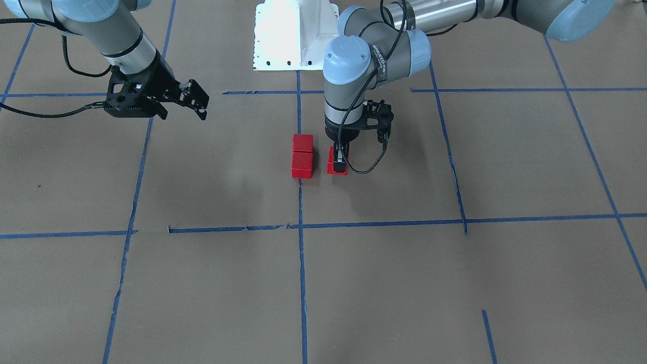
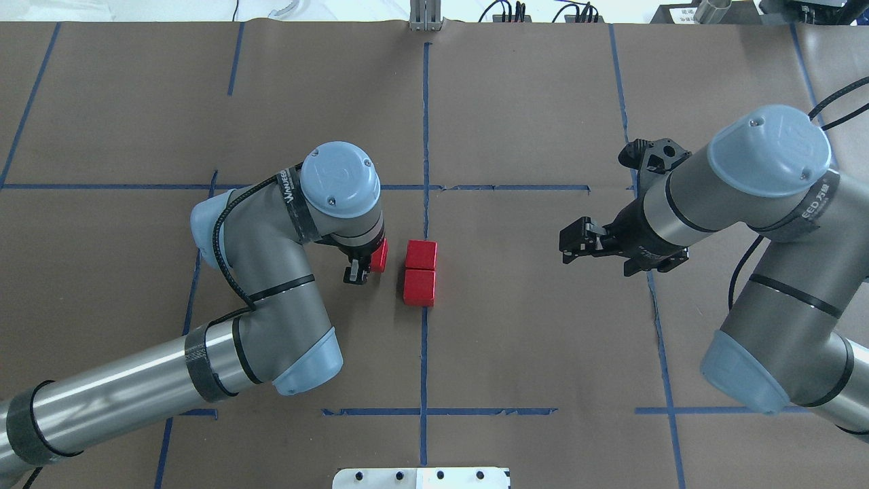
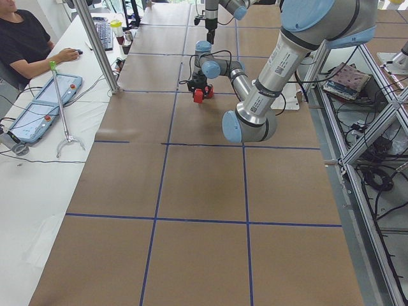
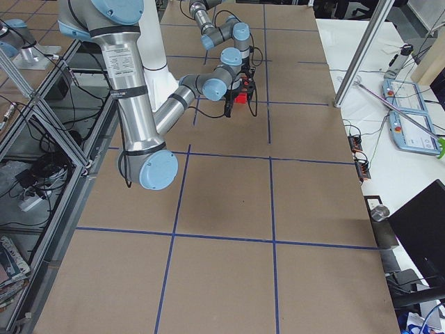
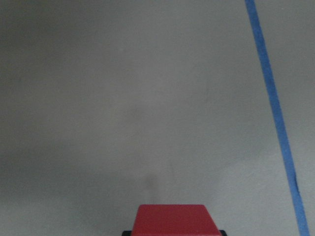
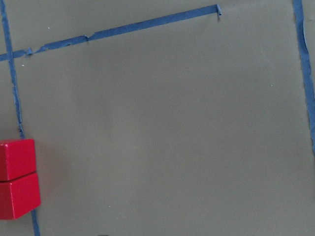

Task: Form red blocks into L shape at center
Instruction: 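Place the cube with the left gripper beside the pair, forming an L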

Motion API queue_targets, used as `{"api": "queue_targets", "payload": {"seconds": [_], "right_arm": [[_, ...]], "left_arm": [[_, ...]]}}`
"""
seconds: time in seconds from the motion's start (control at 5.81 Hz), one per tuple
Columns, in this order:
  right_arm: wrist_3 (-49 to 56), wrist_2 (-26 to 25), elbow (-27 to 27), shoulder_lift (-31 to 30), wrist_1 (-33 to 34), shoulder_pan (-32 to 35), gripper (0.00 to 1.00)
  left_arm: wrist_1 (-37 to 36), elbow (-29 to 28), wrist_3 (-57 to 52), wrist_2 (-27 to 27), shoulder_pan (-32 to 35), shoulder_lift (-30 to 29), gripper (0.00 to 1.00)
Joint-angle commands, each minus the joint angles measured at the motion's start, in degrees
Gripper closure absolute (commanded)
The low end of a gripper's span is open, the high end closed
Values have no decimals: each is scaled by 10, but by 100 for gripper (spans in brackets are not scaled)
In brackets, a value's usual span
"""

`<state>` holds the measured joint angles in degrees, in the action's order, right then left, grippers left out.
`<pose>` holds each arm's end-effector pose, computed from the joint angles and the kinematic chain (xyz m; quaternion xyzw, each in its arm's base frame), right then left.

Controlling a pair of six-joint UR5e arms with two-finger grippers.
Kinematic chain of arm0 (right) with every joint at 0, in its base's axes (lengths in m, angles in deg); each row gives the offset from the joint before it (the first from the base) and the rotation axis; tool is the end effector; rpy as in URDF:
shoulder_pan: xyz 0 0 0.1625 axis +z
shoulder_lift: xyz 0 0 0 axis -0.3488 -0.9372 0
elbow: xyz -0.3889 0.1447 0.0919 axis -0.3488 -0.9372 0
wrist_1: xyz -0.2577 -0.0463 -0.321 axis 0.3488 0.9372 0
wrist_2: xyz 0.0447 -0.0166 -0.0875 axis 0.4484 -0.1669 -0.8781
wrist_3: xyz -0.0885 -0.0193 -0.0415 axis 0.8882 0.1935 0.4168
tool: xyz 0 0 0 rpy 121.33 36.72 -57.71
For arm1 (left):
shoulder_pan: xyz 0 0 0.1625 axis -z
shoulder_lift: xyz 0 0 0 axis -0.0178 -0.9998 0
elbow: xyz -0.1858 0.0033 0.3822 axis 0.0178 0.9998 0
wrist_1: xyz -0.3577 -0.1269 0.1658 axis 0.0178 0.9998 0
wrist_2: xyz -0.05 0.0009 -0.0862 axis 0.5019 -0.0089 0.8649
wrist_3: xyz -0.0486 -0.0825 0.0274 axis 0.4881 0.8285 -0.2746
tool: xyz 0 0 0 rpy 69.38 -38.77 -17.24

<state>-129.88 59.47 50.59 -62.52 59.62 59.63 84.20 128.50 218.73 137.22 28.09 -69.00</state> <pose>-0.3562 -0.3983 0.2914 -0.0312 -0.4518 0.0751 0.8884 0.5742 -0.4446 0.2135 -0.2103 0.3072 -0.6324 0.6793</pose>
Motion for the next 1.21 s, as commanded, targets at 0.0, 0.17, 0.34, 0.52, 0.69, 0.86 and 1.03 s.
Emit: {"api": "queue_targets", "payload": {"seconds": [0.0,0.17,0.34,0.52,0.69,0.86,1.03], "right_arm": [[0,-1,0,-1,0,0,0],[-1,-1,-1,-2,0,0,0],[-1,-1,0,-3,0,0,0],[-1,0,0,-4,0,0,0],[-1,0,0,-4,0,0,0],[-1,0,0,-4,0,0,0],[-1,0,0,-4,0,0,0]], "left_arm": [[2,-17,43,1,-8,-14,96],[4,-20,59,-1,-9,-17,96],[3,-29,66,-2,-11,-25,96],[6,-36,85,-3,-11,-26,95],[7,-52,91,-3,-11,-41,95],[7,-52,91,-3,-11,-41,95],[8,-52,91,-4,-11,-41,95]]}}
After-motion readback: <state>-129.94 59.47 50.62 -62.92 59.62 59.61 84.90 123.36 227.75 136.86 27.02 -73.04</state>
